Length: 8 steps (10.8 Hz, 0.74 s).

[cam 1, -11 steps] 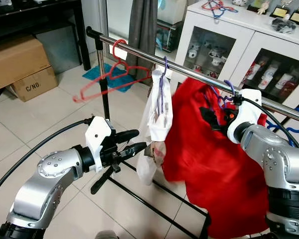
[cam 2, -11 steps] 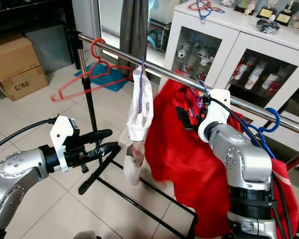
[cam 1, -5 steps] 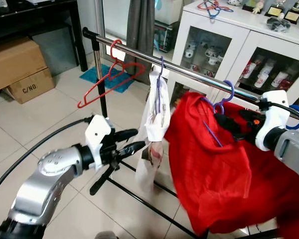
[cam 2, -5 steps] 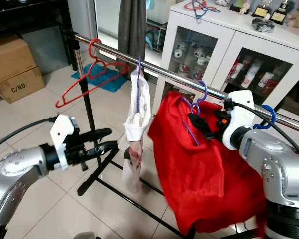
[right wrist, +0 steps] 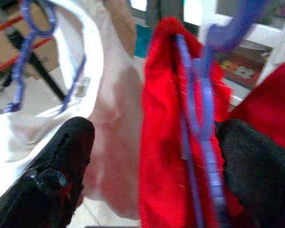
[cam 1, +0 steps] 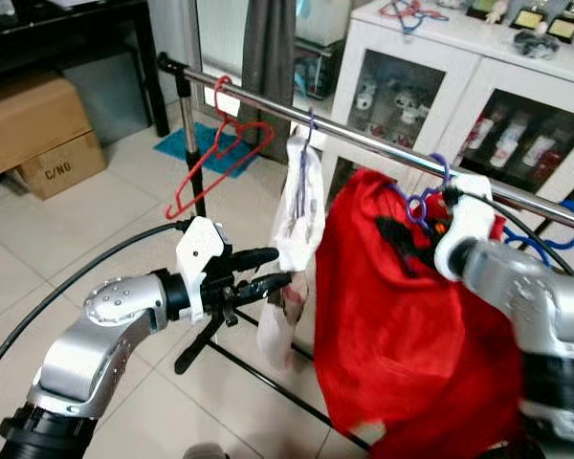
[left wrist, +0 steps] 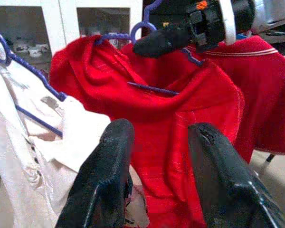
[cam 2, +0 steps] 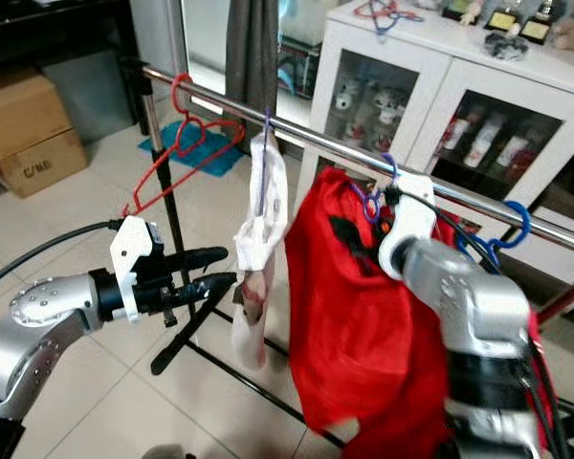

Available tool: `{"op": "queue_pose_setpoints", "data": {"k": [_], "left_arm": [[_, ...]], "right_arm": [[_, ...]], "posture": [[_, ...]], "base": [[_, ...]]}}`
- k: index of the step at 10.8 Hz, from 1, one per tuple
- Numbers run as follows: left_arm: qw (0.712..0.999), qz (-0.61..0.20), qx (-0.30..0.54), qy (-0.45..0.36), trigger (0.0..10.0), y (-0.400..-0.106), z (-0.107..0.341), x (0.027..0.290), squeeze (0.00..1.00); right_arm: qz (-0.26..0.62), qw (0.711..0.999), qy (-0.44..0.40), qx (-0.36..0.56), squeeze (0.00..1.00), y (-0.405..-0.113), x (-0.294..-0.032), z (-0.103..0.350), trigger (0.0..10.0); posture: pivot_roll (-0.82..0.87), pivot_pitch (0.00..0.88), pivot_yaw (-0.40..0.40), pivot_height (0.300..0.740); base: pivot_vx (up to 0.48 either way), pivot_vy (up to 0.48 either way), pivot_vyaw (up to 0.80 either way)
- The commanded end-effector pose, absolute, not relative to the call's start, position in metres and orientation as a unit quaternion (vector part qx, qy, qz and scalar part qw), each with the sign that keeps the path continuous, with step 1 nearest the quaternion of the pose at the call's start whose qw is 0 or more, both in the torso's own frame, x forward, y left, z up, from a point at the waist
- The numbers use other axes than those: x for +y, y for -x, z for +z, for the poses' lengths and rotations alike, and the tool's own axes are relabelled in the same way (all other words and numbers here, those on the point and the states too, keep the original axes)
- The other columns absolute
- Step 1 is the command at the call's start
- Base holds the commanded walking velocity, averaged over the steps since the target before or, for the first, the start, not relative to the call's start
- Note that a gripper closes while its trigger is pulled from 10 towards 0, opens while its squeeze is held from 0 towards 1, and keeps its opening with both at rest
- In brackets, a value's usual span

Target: Hang hanger

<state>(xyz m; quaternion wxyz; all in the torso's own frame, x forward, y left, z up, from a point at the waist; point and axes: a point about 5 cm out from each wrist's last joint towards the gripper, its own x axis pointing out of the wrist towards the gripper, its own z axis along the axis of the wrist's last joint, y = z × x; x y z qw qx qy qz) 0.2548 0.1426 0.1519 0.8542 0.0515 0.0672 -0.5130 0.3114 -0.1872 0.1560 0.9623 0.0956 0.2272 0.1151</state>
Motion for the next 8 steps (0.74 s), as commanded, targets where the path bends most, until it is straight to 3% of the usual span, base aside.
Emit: {"op": "queue_pose_setpoints", "data": {"k": [1, 2, 4, 5, 6, 8], "left_arm": [[0.850, -0.520, 0.065, -0.056, 10.0, -0.256, 0.153, 0.140, 0.00], [0.849, -0.521, 0.065, -0.056, 10.0, -0.255, 0.152, 0.139, 0.00], [0.849, -0.522, 0.064, -0.058, 10.0, -0.255, 0.152, 0.140, 0.00], [0.849, -0.522, 0.063, -0.059, 10.0, -0.255, 0.152, 0.140, 0.00], [0.849, -0.522, 0.062, -0.060, 10.0, -0.256, 0.151, 0.140, 0.00], [0.848, -0.522, 0.062, -0.063, 10.0, -0.256, 0.151, 0.139, 0.00]], "right_arm": [[0.090, 0.967, -0.098, 0.219, 0.00, -0.315, -0.194, 0.158, 10.0], [0.089, 0.967, -0.101, 0.215, 0.00, -0.316, -0.194, 0.160, 10.0], [0.083, 0.971, -0.101, 0.202, 0.00, -0.322, -0.194, 0.162, 2.8], [0.085, 0.973, -0.102, 0.188, 0.00, -0.325, -0.194, 0.164, 1.5], [0.089, 0.974, -0.104, 0.180, 0.00, -0.327, -0.192, 0.165, 1.4], [0.093, 0.973, -0.105, 0.181, 0.00, -0.329, -0.188, 0.162, 0.2]], "posture": [[0.07, 0.000, -0.089, 0.740], [0.07, 0.000, -0.089, 0.740], [0.08, 0.000, -0.095, 0.740], [0.08, 0.000, -0.097, 0.740], [0.08, 0.000, -0.098, 0.740], [0.09, 0.000, -0.100, 0.740]], "base": [[0.000, 0.000, 0.00], [0.000, 0.000, 0.00], [0.000, 0.000, 0.00], [0.000, 0.000, 0.00], [0.000, 0.000, 0.00], [0.000, 0.000, 0.00]]}}
